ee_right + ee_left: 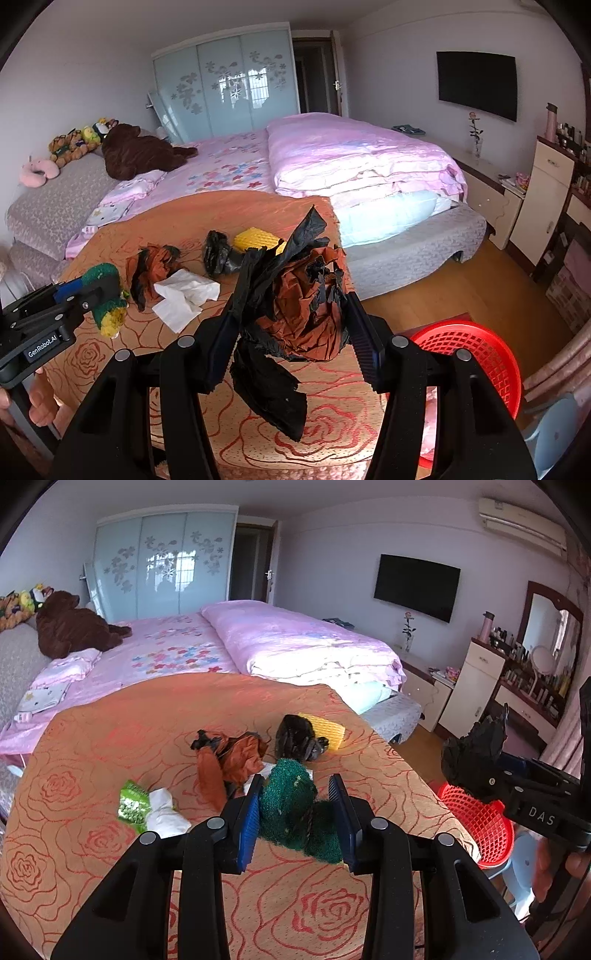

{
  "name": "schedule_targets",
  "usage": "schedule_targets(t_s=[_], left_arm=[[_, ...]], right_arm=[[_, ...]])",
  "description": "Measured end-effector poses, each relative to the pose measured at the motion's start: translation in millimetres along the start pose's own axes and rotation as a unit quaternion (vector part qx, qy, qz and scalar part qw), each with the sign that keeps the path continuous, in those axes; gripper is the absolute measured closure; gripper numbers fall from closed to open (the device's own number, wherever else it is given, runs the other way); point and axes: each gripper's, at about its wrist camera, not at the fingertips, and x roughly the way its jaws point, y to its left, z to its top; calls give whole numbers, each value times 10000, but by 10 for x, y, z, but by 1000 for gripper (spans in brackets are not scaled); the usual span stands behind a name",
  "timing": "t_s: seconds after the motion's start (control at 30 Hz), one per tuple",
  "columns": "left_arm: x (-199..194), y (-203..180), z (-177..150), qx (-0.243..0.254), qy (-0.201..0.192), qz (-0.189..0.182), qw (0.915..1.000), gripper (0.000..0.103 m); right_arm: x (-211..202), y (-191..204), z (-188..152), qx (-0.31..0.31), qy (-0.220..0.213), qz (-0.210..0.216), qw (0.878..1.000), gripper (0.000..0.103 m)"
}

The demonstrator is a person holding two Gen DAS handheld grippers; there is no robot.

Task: Collect trash
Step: 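Carry the green item and black-orange bag with both tools over the red basket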

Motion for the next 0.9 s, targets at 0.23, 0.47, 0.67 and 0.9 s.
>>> schedule_targets(t_s=[0.23, 0.47, 0.67, 0.9], left_arm=[[23, -137, 14, 155, 17, -58, 9999, 69], [67, -269, 19, 310, 56, -143, 9994, 69], [110, -448, 73, 510, 56, -238, 9984, 69], [189, -734, 148, 810, 51, -401, 9959, 69]], right_arm=[[-63, -154, 2, 119, -55, -141, 9998, 49], [-127, -296, -1, 223, -91, -292, 9993, 49], [-184, -449, -24, 342, -124, -456, 9983, 49], [-278, -696, -78, 499, -157, -703, 9962, 49]])
